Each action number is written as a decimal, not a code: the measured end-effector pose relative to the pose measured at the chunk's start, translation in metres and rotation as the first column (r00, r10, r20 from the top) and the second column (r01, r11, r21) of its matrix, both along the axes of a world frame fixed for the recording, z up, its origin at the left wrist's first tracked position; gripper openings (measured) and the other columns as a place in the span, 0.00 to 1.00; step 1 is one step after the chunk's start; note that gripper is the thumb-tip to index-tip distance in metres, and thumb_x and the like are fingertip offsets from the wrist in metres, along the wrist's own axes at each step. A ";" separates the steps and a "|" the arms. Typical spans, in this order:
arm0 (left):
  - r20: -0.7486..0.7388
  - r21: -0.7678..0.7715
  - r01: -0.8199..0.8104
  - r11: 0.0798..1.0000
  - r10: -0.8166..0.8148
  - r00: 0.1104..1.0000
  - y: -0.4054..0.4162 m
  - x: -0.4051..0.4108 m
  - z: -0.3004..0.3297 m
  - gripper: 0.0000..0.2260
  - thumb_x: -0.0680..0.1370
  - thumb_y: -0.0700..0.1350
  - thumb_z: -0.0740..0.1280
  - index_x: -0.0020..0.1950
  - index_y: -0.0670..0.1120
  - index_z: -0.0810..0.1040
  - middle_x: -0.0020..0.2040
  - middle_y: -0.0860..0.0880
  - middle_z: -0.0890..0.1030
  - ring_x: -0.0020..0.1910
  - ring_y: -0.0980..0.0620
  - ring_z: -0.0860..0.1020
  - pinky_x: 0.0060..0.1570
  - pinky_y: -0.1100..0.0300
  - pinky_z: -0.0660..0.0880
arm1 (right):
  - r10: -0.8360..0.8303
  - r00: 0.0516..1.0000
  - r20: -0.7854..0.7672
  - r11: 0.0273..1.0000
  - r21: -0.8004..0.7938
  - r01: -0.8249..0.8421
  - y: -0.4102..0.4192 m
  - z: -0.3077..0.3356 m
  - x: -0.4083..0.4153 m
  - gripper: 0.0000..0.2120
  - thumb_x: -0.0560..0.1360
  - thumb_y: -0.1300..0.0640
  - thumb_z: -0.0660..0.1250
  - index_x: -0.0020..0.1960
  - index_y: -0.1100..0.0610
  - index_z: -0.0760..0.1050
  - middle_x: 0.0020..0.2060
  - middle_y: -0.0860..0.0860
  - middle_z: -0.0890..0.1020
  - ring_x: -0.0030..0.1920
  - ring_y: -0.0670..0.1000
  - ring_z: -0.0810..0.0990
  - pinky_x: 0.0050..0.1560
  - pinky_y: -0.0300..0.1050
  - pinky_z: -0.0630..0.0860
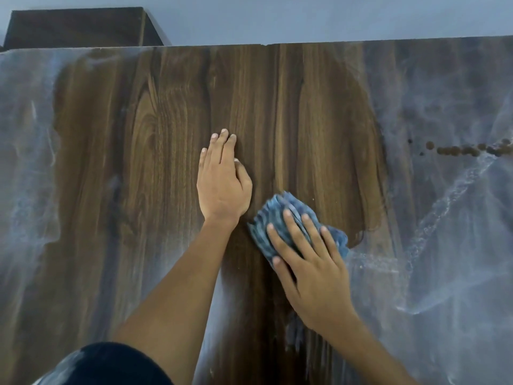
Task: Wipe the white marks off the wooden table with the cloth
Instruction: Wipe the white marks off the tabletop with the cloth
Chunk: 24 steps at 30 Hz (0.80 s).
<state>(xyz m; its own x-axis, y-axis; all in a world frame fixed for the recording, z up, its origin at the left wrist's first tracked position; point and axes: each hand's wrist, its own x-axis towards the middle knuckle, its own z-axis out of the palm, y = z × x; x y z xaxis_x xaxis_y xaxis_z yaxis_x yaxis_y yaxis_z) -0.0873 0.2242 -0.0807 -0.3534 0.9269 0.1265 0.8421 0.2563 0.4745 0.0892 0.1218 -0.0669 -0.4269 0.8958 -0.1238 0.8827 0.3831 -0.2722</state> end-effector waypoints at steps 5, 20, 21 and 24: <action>0.010 0.003 -0.002 1.000 0.002 1.000 0.001 0.000 0.000 0.19 0.78 0.39 0.55 0.69 0.42 0.68 0.71 0.47 0.68 0.73 0.50 0.61 0.74 0.55 0.53 | -0.178 0.984 0.022 0.984 -0.018 0.178 0.028 0.007 0.032 0.23 0.80 0.44 0.47 0.74 0.46 0.59 0.75 0.48 0.58 0.75 0.53 0.56 0.73 0.52 0.54; 0.009 -0.006 0.009 1.000 -0.009 1.000 0.000 -0.001 0.001 0.19 0.78 0.39 0.55 0.70 0.42 0.68 0.72 0.47 0.67 0.73 0.51 0.60 0.74 0.55 0.53 | -0.068 0.998 -0.001 0.995 0.067 0.068 0.048 -0.005 -0.023 0.22 0.81 0.46 0.50 0.74 0.46 0.60 0.75 0.49 0.60 0.75 0.54 0.57 0.74 0.54 0.55; 0.006 -0.006 0.008 1.000 -0.008 1.000 0.000 -0.001 0.001 0.19 0.78 0.39 0.56 0.69 0.42 0.68 0.72 0.47 0.67 0.73 0.51 0.60 0.74 0.55 0.53 | -0.043 0.999 0.016 0.997 0.062 0.042 0.036 -0.005 -0.013 0.22 0.81 0.45 0.49 0.74 0.45 0.60 0.75 0.49 0.60 0.75 0.54 0.58 0.74 0.53 0.55; 0.016 -0.003 0.003 1.000 -0.003 1.000 0.001 -0.001 0.001 0.19 0.78 0.39 0.56 0.69 0.42 0.68 0.72 0.47 0.67 0.73 0.51 0.60 0.74 0.55 0.53 | -0.089 0.995 0.041 0.994 0.066 0.086 0.041 -0.004 0.014 0.23 0.80 0.44 0.48 0.74 0.45 0.60 0.74 0.49 0.62 0.74 0.54 0.60 0.72 0.54 0.57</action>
